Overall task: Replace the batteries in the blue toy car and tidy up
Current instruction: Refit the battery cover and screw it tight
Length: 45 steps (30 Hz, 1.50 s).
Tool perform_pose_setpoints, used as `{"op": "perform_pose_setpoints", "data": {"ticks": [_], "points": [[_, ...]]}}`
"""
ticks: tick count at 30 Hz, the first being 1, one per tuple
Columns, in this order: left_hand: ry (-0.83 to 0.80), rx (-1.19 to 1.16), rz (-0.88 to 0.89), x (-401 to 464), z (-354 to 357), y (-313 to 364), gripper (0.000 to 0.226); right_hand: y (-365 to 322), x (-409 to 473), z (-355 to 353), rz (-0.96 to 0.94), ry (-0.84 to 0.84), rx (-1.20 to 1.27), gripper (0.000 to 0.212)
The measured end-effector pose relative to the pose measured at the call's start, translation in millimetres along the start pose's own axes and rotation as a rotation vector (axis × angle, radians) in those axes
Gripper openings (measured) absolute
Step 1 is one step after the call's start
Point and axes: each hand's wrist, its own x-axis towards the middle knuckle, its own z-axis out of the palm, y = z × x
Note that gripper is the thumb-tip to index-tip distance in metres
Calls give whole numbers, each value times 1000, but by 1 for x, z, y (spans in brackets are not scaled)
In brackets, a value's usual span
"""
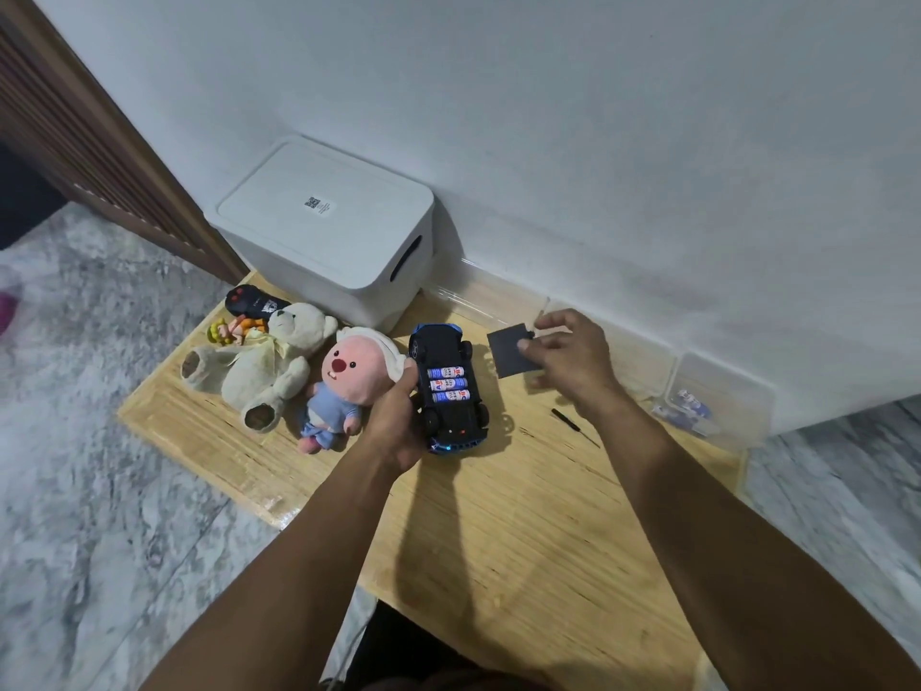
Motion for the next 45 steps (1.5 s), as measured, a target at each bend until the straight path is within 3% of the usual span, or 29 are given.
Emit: {"op": "perform_pose_setpoints", "data": {"ticks": [4,9,14,27,34,39,45], "points": [[-50,98,-2,-5,12,-1,60,-20,-5,-2,-105,-172,-58,17],[-97,227,24,-12,22,-2,57,-32,-4,4,-227,-354,-313,18],[-157,269,23,-16,23,0,57,-39,-12,10,-301,-412,-432,19],[-197,304,-7,-14,22,-1,62,-42,-15,9,-350,-458,-448,21],[-176,292,-6,-17,23,0,63,-41,-16,10,-367,-405,-455,20],[-170,269,20,-22,28,-1,59,-36,-20,17,-443,-259,-636,25],[-170,235,15,-25,32,-2,59,-24,-34,25,-444,-103,-493,29]]}}
